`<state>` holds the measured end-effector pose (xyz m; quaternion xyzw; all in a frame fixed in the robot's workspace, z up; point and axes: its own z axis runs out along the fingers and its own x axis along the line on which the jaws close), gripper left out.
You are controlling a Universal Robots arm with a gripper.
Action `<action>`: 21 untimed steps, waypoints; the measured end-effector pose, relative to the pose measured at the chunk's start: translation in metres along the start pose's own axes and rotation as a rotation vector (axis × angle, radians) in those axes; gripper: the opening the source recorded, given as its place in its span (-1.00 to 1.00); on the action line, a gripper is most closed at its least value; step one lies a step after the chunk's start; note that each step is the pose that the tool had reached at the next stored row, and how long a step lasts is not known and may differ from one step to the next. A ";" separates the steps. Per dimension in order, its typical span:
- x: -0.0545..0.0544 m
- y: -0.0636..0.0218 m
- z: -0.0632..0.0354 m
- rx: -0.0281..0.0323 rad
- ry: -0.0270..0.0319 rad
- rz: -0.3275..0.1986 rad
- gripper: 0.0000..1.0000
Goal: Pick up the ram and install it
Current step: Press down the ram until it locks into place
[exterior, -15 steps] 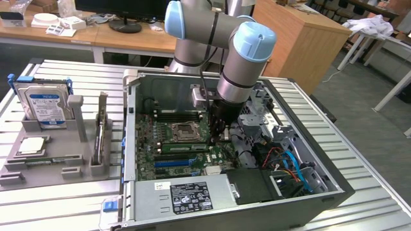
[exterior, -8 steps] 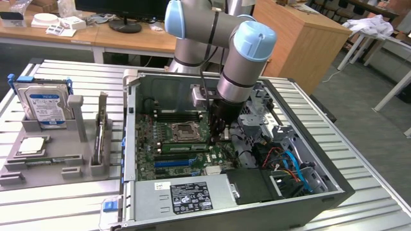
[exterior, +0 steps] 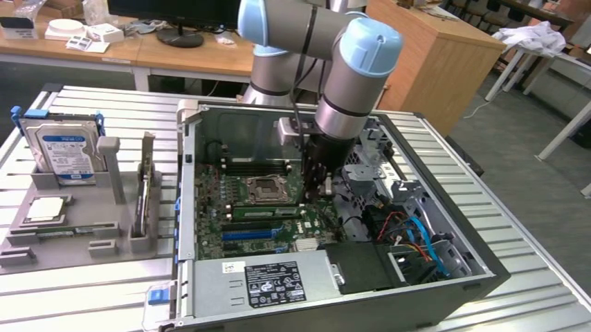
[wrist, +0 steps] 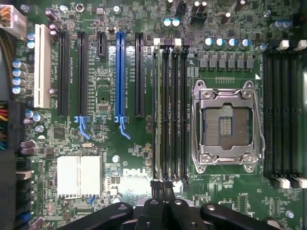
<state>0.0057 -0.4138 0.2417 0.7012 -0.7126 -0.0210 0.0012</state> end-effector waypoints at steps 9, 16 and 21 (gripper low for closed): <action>0.000 0.0003 -0.0041 -0.0001 -0.0001 0.000 -0.79; 0.000 0.0091 -0.0039 0.0006 0.0000 0.000 -0.79; 0.000 0.0178 -0.0036 0.0010 0.0000 0.000 -0.79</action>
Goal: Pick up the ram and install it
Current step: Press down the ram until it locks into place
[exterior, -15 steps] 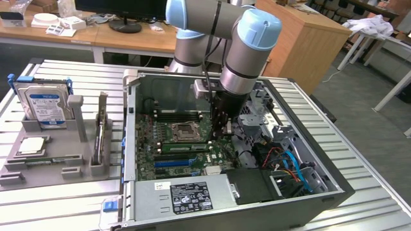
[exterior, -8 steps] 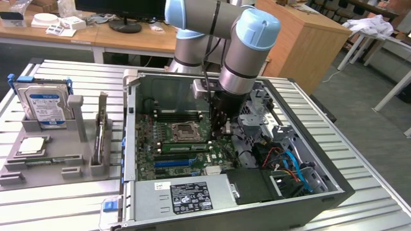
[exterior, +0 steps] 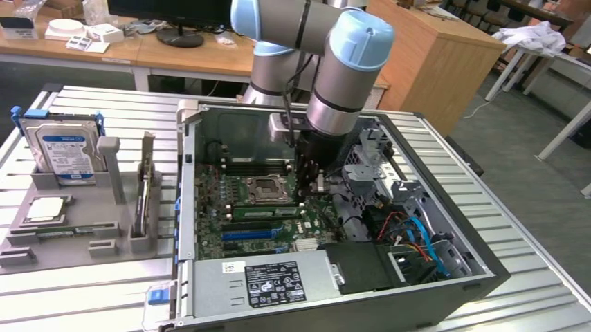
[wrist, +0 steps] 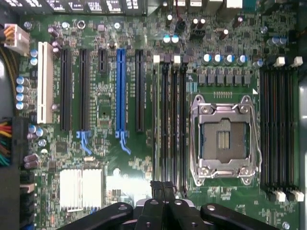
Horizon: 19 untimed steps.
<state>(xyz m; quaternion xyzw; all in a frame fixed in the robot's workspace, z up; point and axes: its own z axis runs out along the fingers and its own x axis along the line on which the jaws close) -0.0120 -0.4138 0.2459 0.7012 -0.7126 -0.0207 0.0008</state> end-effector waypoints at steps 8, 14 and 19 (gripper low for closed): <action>0.000 0.0138 0.0004 0.0007 0.0000 0.000 -0.79; 0.000 0.0215 0.0006 0.0009 0.0000 0.000 -0.79; 0.001 0.0285 0.0009 0.0010 0.0000 0.000 -0.79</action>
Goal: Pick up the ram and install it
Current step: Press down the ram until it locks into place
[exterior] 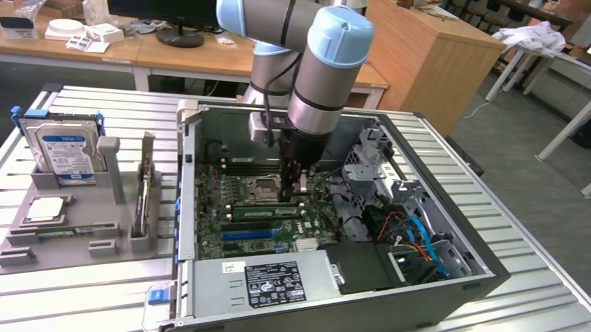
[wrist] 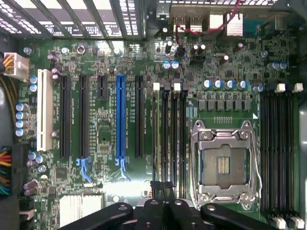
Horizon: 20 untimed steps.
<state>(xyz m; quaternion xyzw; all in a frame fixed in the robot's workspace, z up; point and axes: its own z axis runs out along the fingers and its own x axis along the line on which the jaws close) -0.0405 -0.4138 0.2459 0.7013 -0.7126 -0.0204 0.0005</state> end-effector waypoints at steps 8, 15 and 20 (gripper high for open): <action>0.000 0.0089 0.0003 0.0001 0.0000 0.000 -0.79; 0.000 0.0182 0.0005 0.0005 0.0001 0.000 -0.79; 0.000 0.0260 0.0008 0.0010 -0.0001 0.000 -0.79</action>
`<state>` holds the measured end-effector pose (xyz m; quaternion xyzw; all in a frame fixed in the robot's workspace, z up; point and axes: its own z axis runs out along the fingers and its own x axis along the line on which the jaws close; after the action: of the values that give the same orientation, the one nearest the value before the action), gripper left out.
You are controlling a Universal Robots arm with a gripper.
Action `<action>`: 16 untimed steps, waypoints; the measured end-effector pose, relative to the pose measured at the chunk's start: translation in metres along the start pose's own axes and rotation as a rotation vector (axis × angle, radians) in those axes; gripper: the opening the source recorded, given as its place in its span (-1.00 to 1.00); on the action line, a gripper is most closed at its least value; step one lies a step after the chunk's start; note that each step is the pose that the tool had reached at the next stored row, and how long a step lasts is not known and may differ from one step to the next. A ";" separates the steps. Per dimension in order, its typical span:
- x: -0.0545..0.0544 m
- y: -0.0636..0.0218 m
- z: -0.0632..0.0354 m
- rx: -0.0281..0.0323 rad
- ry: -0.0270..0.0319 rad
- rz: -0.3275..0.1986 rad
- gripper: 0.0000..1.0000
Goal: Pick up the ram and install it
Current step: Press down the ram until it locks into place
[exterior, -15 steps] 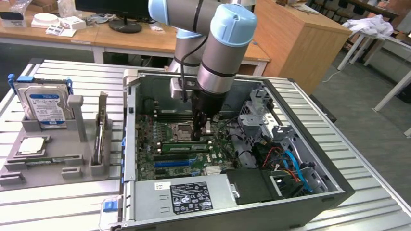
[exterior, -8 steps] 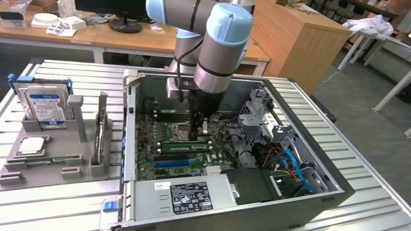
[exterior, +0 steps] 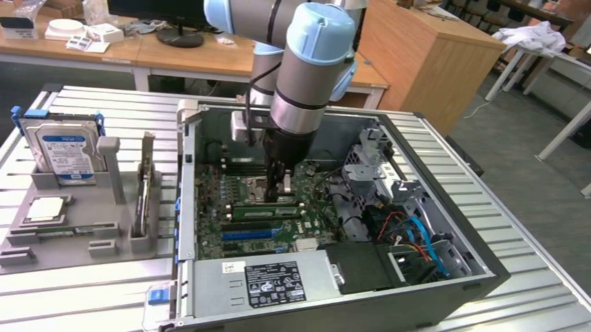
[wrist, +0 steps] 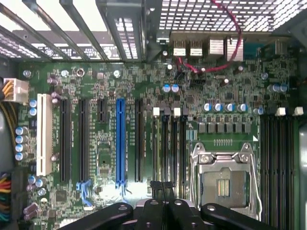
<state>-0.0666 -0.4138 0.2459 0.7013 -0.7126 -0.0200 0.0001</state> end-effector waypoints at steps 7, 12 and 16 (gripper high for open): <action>0.000 0.0085 0.0002 0.0003 0.0001 0.000 -0.79; 0.000 0.0143 0.0004 0.0004 0.0000 0.000 -0.79; 0.000 0.0164 0.0005 0.0005 0.0000 0.000 -0.79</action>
<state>-0.0830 -0.4138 0.2459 0.7013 -0.7126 -0.0198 0.0000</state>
